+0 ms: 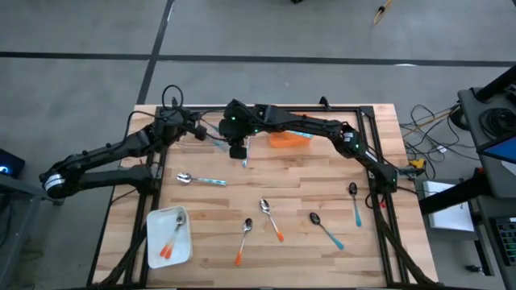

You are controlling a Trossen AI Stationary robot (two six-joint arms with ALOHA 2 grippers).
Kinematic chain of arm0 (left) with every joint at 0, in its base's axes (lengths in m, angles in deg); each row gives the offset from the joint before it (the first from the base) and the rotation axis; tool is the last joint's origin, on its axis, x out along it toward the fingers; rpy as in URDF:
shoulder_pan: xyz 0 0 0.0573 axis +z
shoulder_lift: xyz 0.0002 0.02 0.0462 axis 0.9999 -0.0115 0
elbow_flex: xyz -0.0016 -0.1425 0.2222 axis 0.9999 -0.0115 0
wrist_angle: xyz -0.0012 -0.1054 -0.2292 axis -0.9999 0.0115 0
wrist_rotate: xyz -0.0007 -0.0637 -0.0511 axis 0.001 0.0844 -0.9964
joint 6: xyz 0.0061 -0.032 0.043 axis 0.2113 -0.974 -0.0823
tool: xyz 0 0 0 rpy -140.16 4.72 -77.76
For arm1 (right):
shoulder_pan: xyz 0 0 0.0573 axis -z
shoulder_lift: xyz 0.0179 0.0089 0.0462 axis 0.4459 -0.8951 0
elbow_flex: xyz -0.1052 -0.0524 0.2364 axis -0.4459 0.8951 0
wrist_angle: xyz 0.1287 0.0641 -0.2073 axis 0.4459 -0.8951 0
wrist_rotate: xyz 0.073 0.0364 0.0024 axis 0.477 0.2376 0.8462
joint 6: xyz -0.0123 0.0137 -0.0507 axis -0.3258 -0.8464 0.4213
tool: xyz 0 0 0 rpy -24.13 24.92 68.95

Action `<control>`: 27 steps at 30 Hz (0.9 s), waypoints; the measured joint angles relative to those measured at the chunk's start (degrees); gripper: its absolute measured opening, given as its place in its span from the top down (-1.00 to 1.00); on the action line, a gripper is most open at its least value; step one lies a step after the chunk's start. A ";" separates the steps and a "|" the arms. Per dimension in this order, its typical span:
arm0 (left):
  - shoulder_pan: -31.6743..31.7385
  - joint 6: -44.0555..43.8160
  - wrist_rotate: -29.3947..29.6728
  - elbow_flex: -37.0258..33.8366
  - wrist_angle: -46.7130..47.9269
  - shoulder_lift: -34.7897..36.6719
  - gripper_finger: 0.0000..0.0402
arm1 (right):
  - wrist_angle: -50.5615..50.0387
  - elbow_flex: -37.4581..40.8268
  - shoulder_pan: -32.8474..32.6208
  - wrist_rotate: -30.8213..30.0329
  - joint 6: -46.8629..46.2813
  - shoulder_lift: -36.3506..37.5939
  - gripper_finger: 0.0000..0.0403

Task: Sort silverware by color (type)
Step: Put the blue spoon into the transparent bin

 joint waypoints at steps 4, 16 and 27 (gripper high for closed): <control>0.01 0.00 0.00 0.00 0.22 0.02 1.00 | -1.05 1.19 0.19 5.53 0.17 1.34 0.40; 0.01 0.03 -0.02 0.00 0.13 0.15 1.00 | 12.85 26.27 0.21 5.40 0.95 16.29 0.48; -0.01 -1.20 0.00 0.02 0.83 0.15 1.00 | 37.58 54.25 0.22 3.01 -0.84 31.79 0.53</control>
